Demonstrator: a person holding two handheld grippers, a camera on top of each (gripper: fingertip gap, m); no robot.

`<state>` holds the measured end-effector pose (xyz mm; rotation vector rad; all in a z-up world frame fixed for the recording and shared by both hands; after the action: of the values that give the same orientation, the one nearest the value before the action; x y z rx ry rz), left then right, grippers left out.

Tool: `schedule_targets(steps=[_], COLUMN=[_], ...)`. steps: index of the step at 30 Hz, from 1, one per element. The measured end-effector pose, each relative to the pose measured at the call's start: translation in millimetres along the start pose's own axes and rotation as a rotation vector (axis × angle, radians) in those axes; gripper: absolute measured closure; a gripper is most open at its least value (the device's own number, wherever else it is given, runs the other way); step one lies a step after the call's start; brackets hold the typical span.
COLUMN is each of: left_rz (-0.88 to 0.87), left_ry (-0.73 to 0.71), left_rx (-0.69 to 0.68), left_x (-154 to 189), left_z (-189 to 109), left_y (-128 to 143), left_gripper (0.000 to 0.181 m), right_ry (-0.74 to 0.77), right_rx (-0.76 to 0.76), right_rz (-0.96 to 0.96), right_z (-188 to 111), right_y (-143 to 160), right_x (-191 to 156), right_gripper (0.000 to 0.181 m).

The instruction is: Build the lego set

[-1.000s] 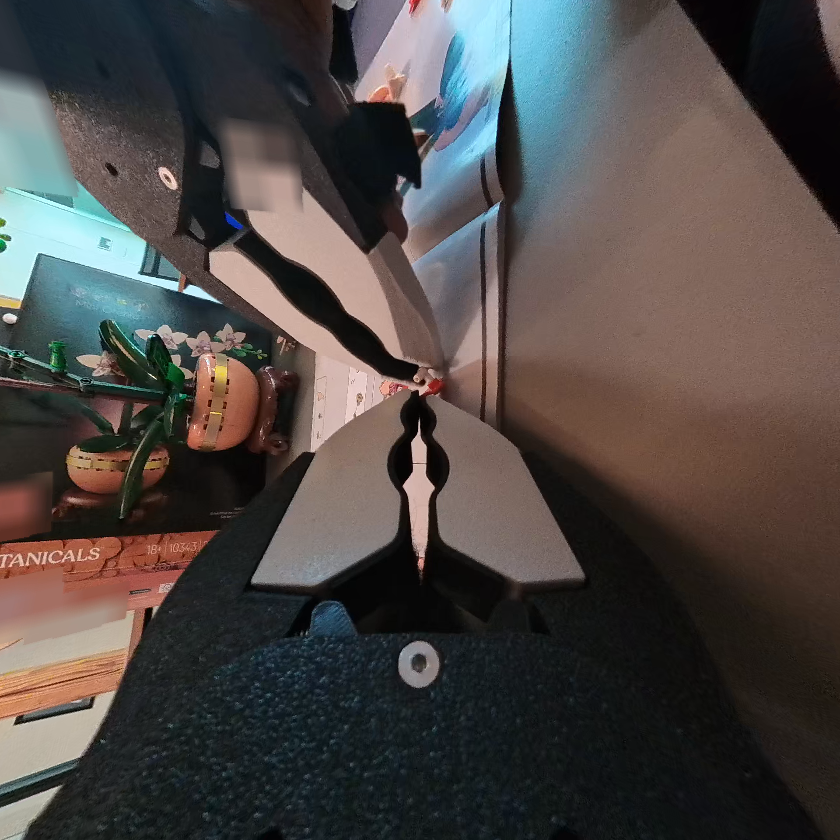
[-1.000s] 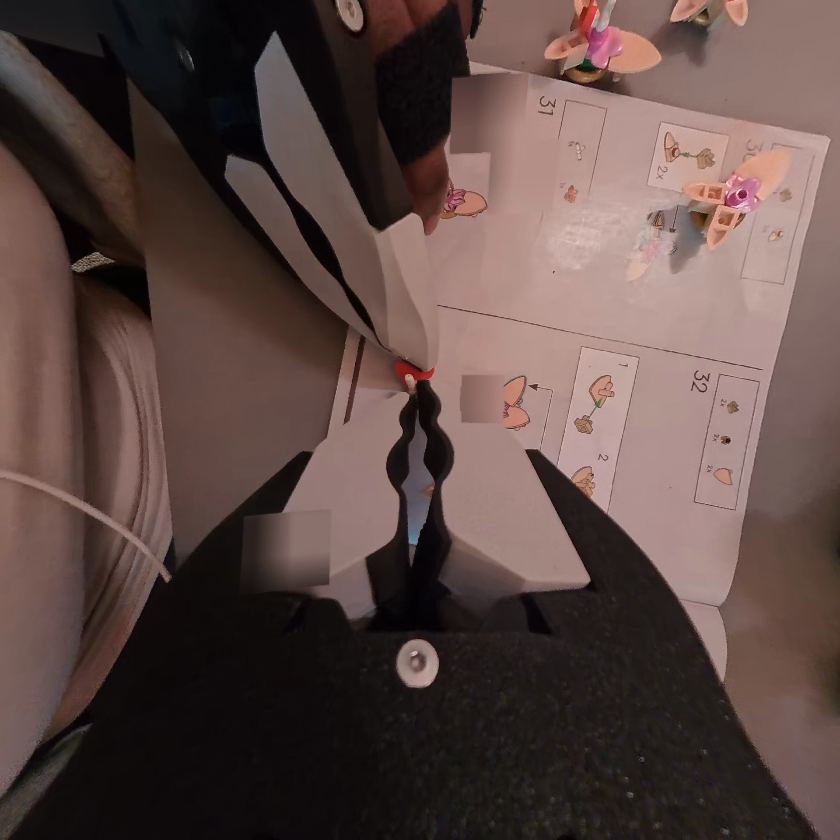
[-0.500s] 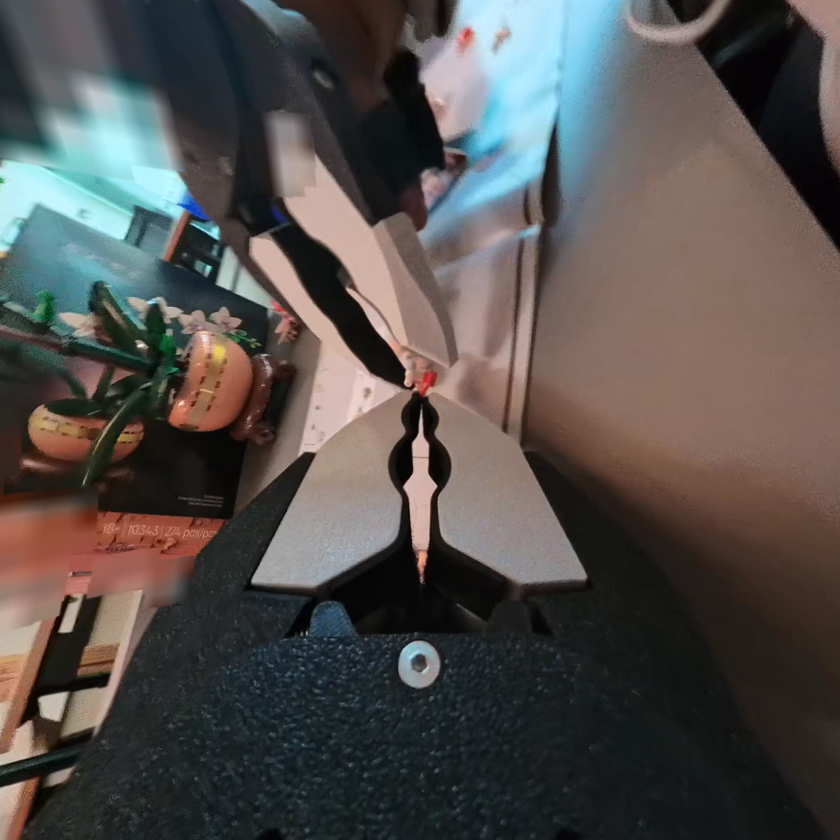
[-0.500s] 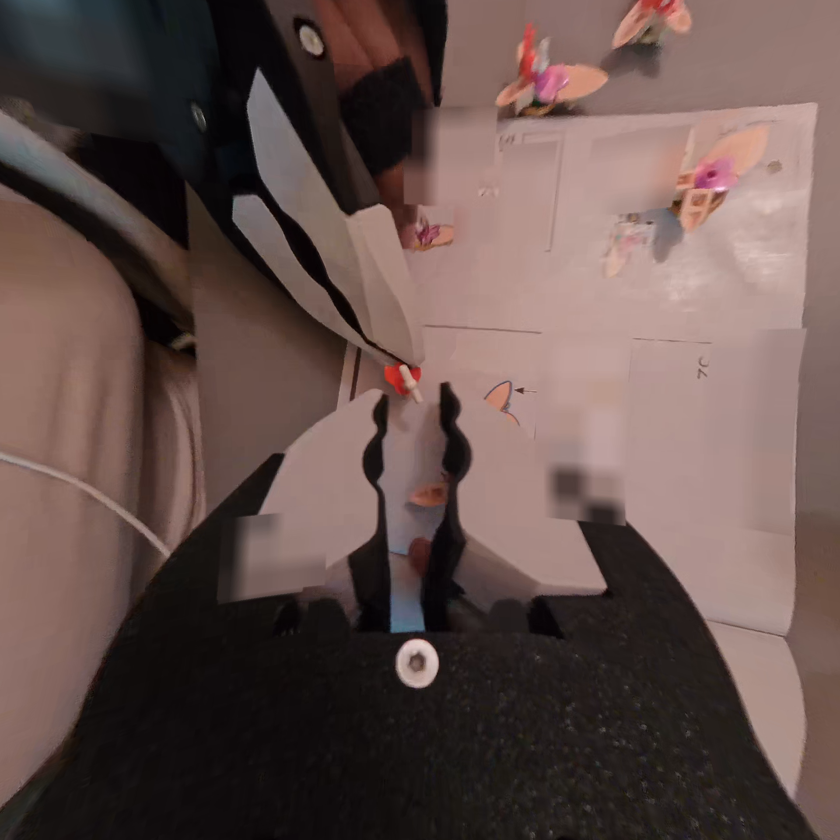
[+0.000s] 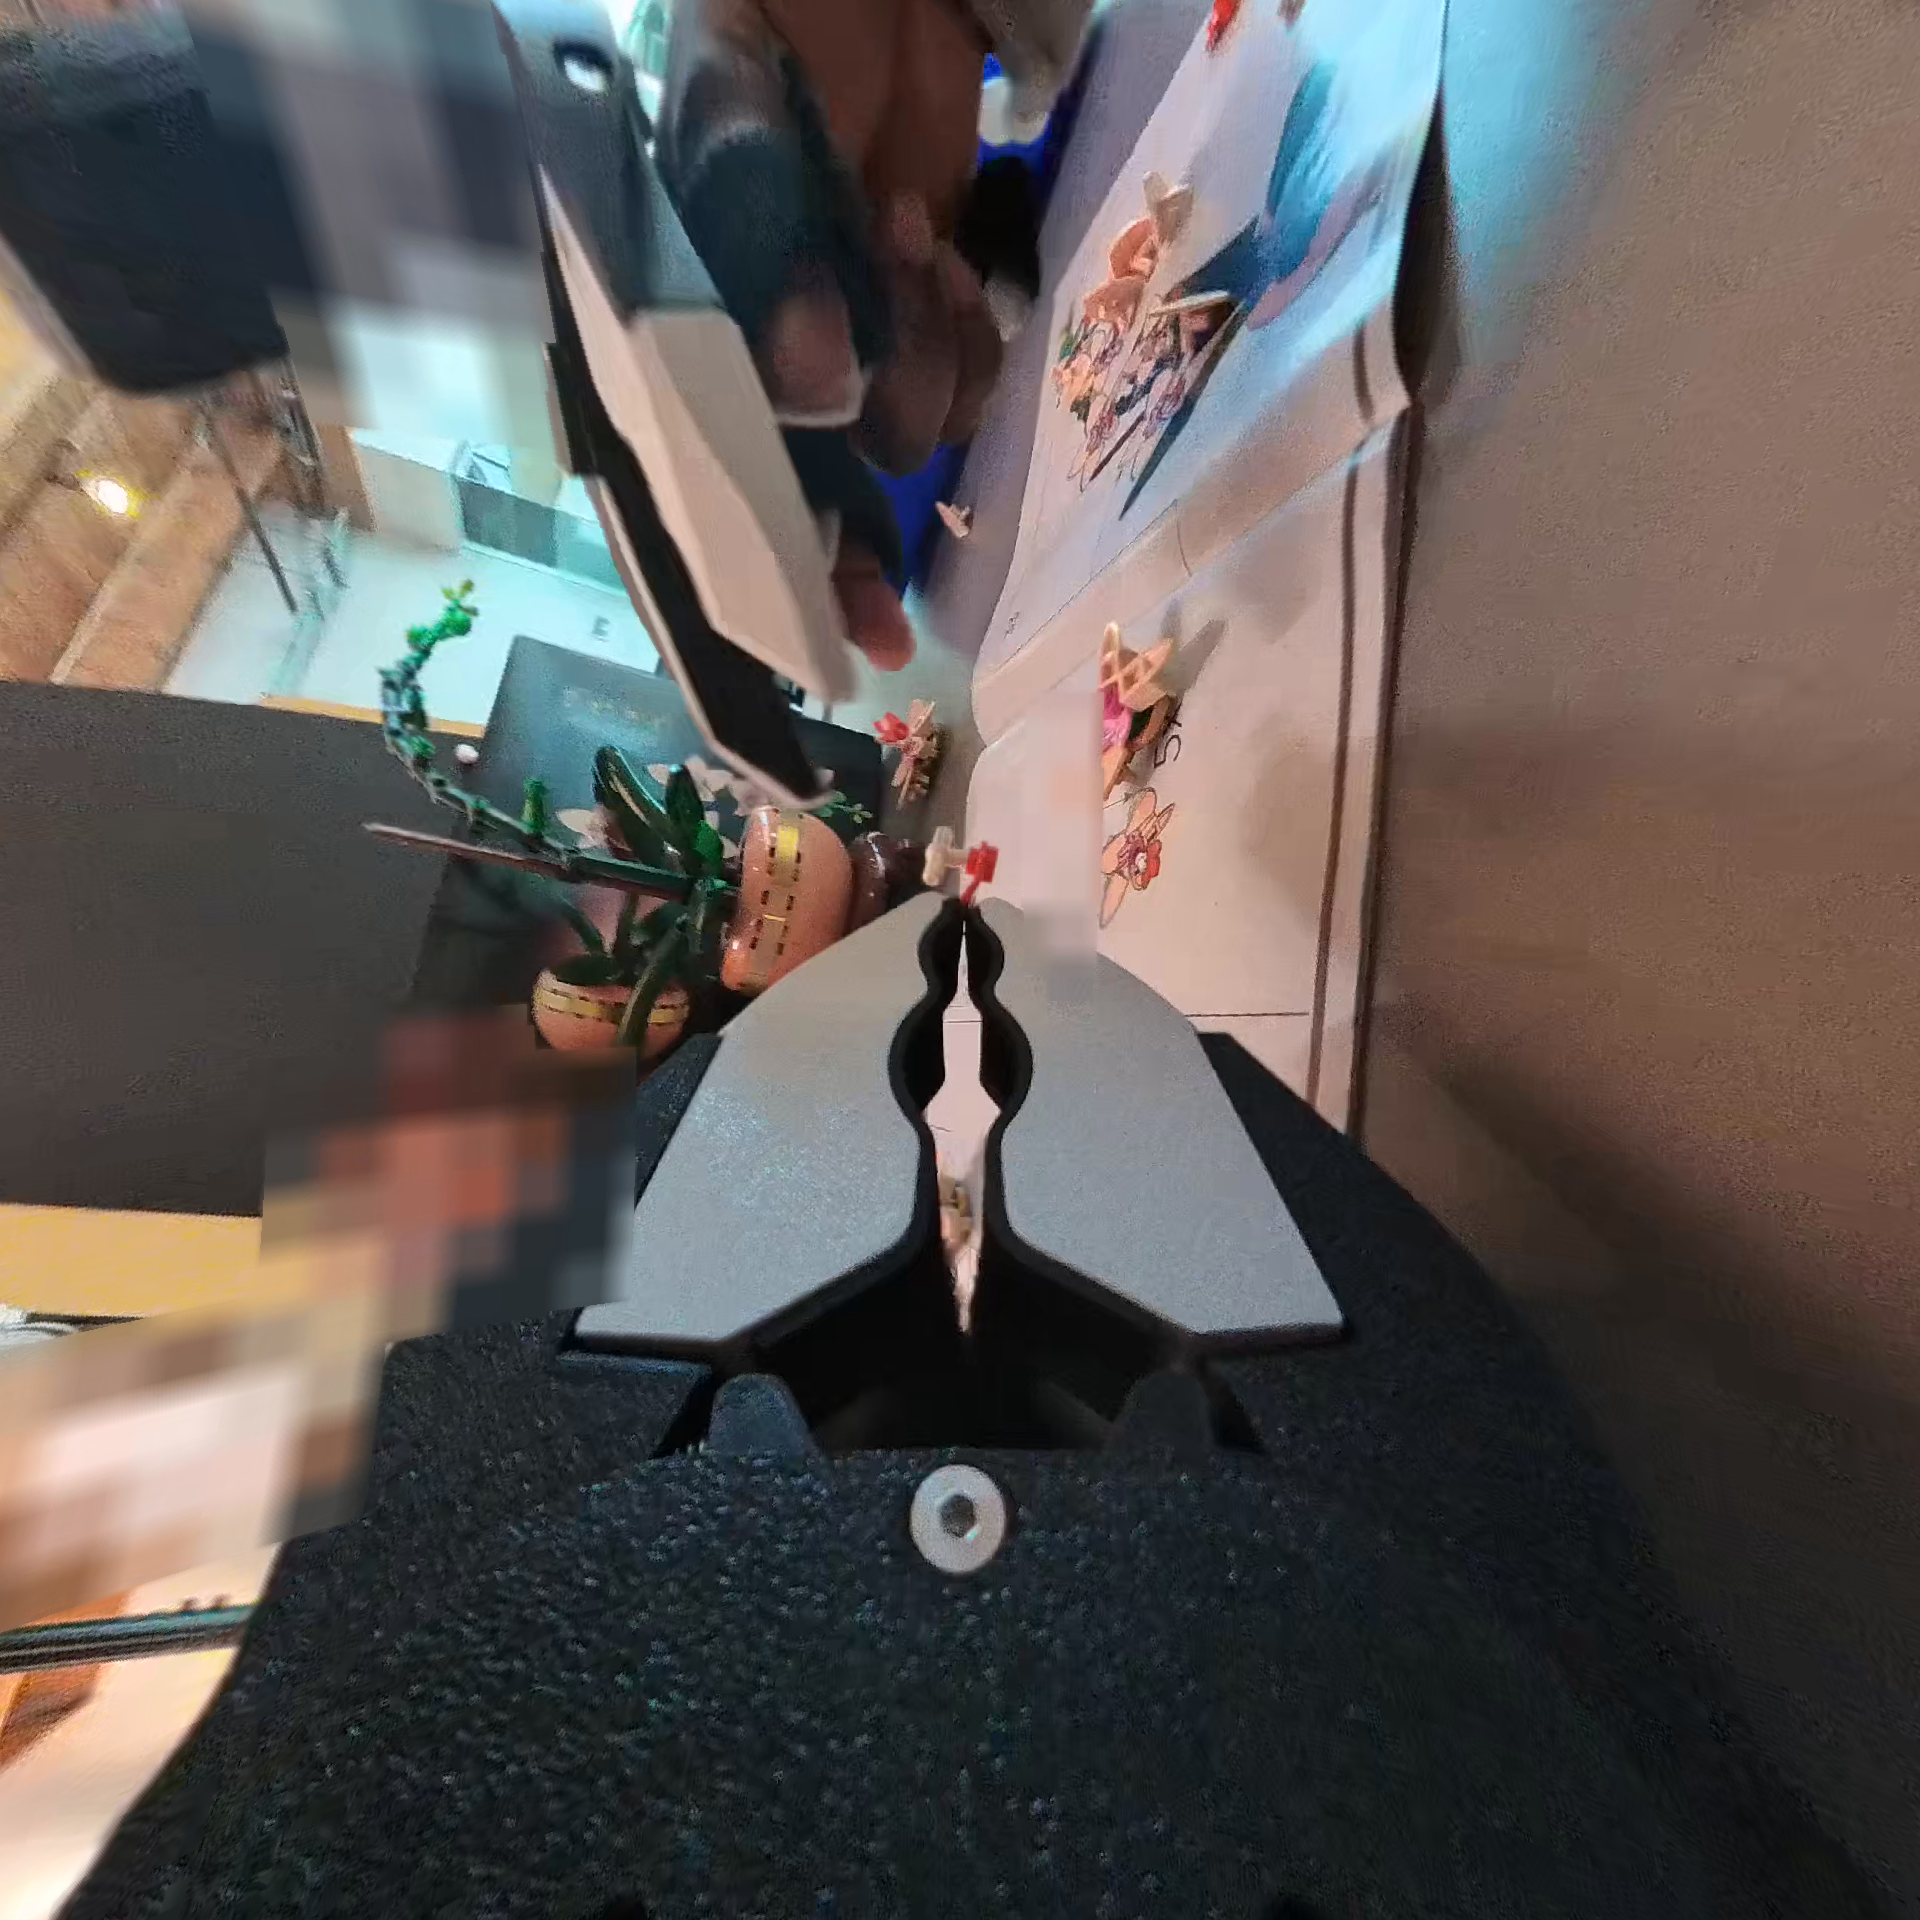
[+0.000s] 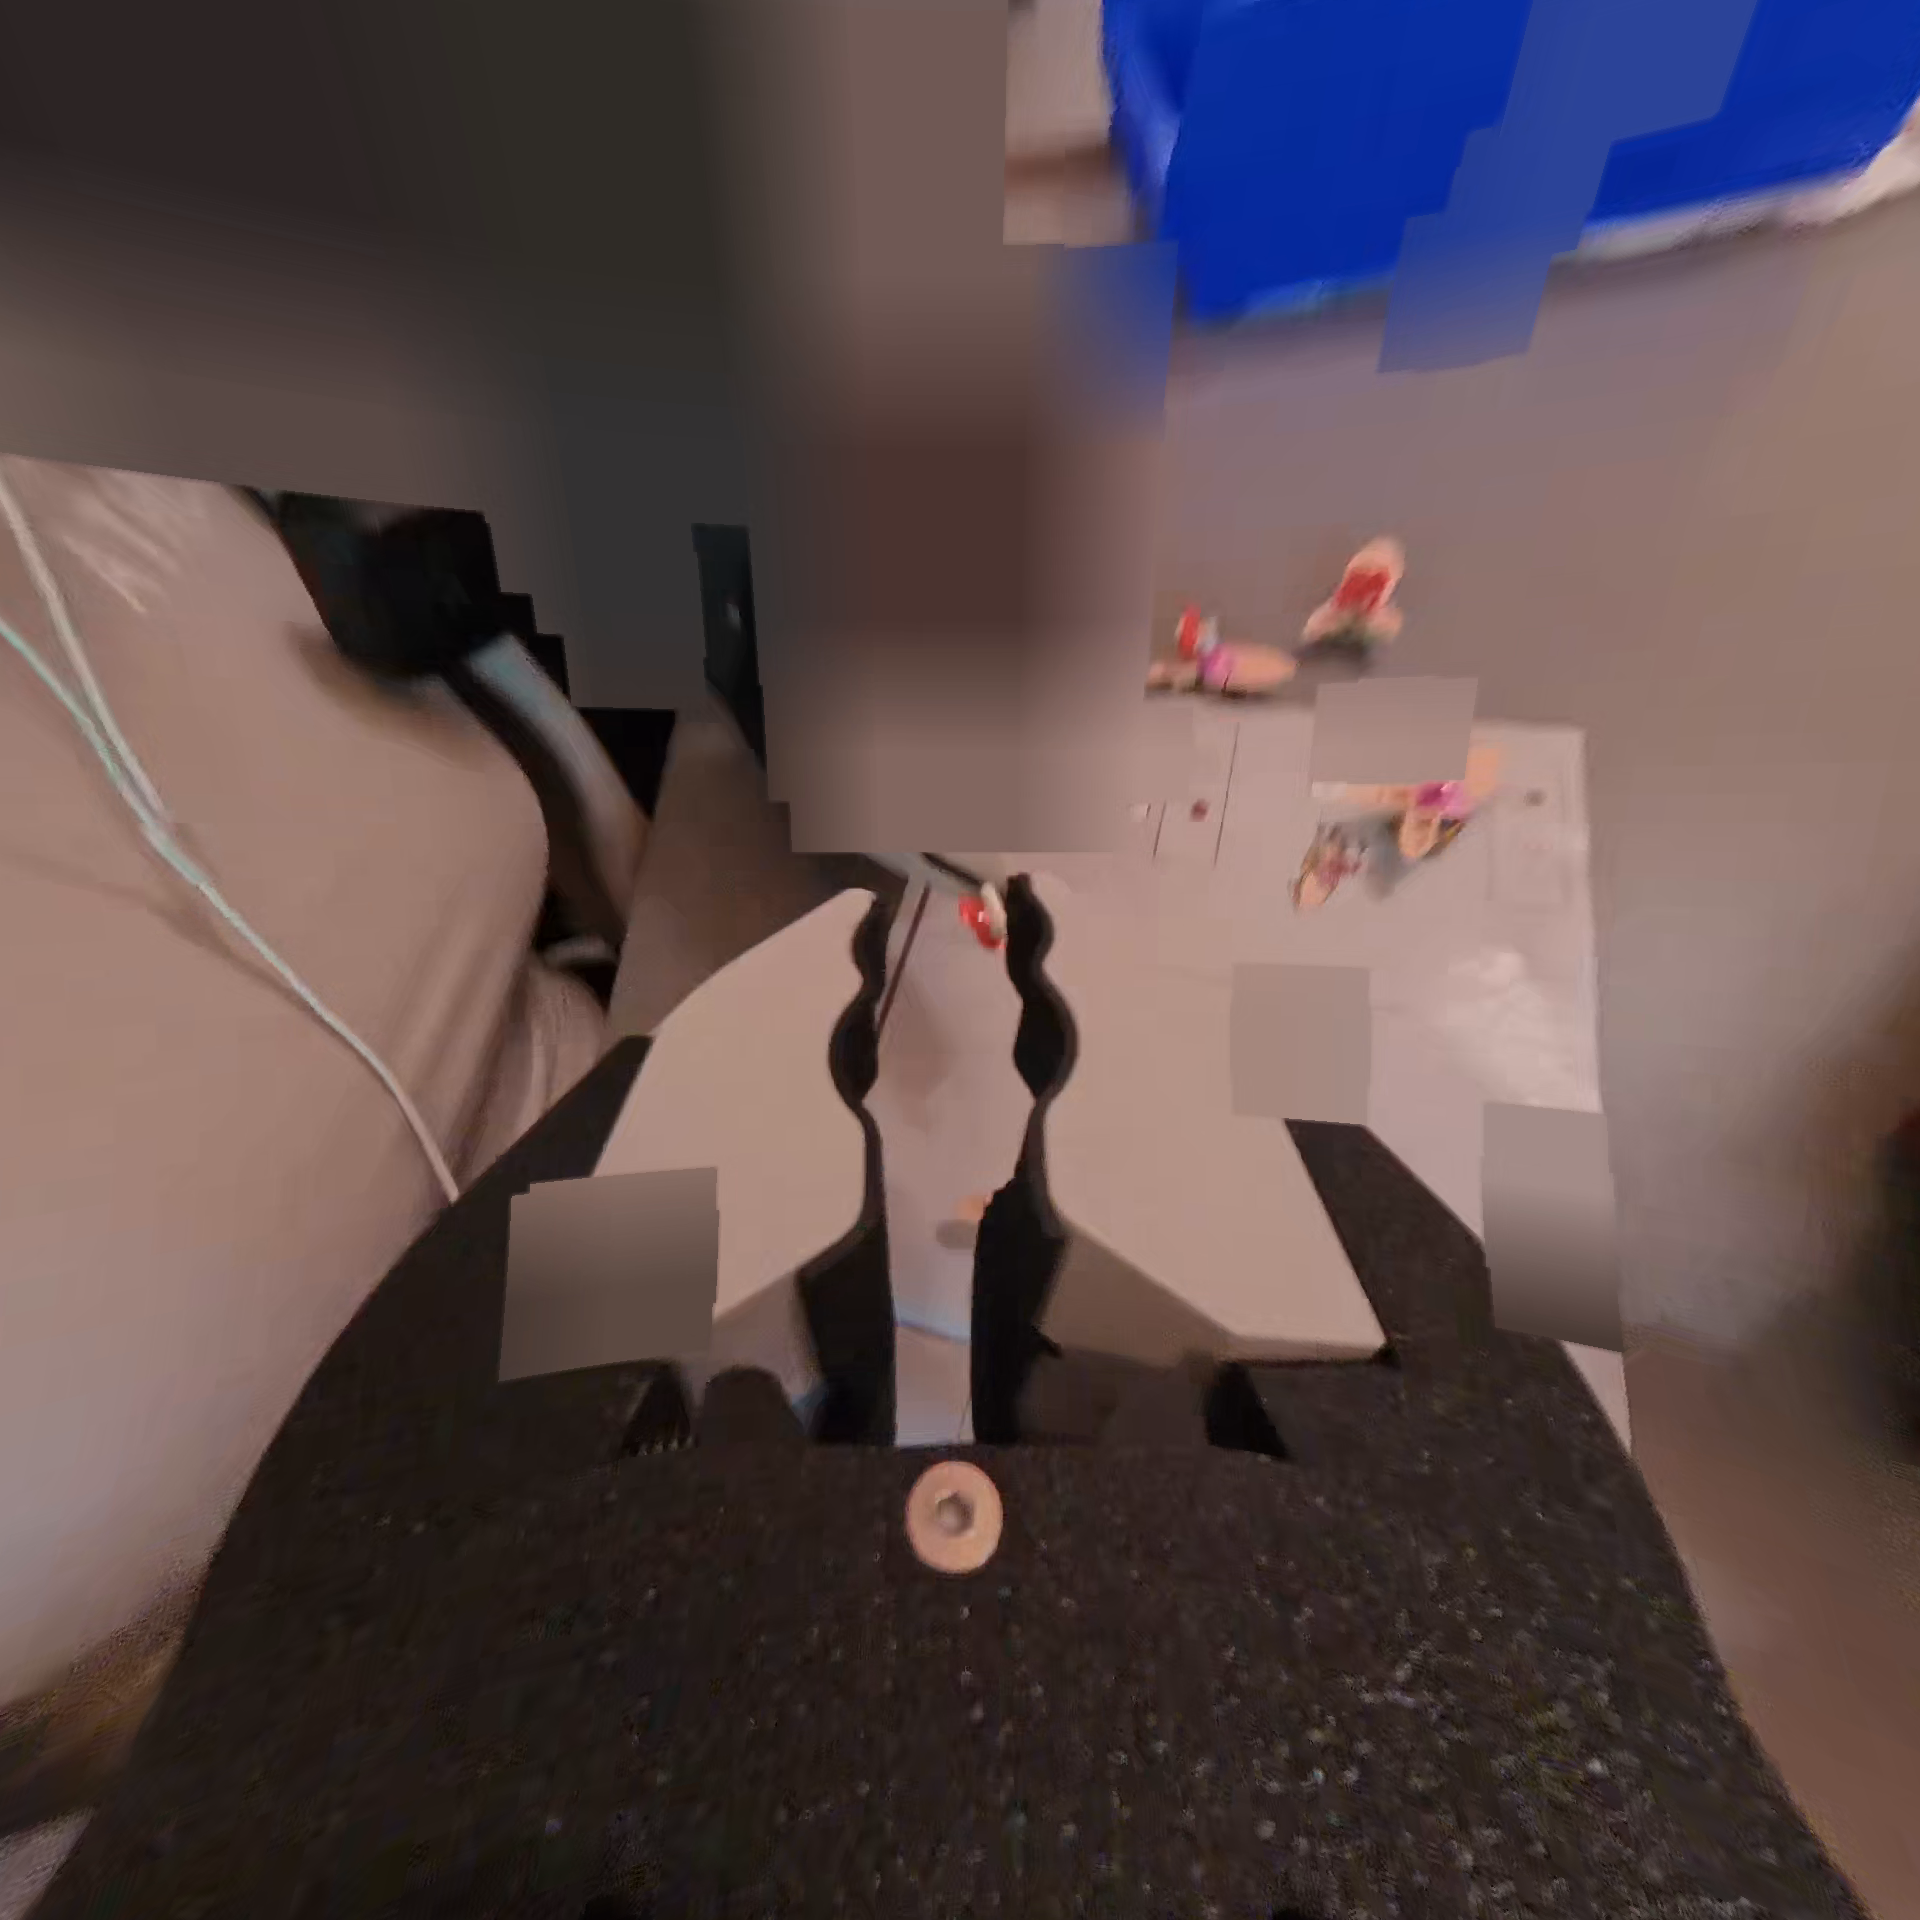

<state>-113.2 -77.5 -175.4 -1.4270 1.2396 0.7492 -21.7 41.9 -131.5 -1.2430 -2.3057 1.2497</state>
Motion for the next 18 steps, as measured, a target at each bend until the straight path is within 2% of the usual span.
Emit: schedule_targets(steps=[2, 8, 14, 18], left_rz=[0.045, 0.095, 0.175, 0.292], left_ry=[-0.029, -0.05, -0.095, -0.201], left_rx=[-0.008, -0.029, -0.071, -0.181], left_x=[0.3, 1.2, 0.9, -2.8], left_z=[-0.7, -0.3, 0.3, 1.6], left_y=[-1.1, -1.1, -0.2, 2.0], left_gripper=[0.181, 0.181, 0.181, 0.181], right_ry=[0.027, 0.105, 0.11, 0.175], right_rx=[-0.105, -0.234, -0.265, -0.242], right_rz=[-0.025, -0.064, -0.063, -0.002], right_z=[7.5, 20.3, 25.8, 28.0], right_y=[1.1, -2.3, -7.5, -13.4], right_x=[1.4, 5.9, 6.9, 8.1], right_gripper=[0.161, 0.165, 0.177, 0.179])
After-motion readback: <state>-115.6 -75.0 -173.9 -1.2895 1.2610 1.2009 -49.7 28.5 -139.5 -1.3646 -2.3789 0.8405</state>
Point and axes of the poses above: each gripper's, where its closed fingertips meet, z out along the fingers, y out of its underside, x = y × z across the jaws, the point moved 8 cm from there along -z, back along the fingers, and after that the axes turned 10 degrees about -x, right-handed, at the moved point
